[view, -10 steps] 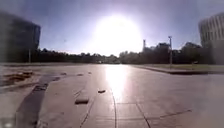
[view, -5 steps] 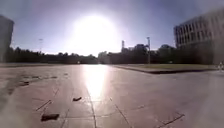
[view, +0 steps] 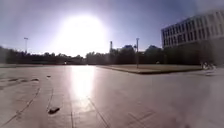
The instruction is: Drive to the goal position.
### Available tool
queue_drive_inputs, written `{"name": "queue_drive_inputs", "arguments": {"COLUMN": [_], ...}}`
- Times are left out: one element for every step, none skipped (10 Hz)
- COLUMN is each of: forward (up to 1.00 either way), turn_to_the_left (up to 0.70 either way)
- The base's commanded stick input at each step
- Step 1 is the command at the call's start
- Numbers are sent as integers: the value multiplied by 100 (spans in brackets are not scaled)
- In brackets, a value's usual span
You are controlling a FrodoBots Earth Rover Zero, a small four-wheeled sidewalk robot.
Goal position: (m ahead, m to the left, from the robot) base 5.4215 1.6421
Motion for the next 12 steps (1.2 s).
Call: {"name": "queue_drive_inputs", "arguments": {"forward": [70,70,70,70,70,70,70,70,70,70,70,70], "turn_to_the_left": [0,0,0,0,0,1,16,31,35,35,35,35]}}
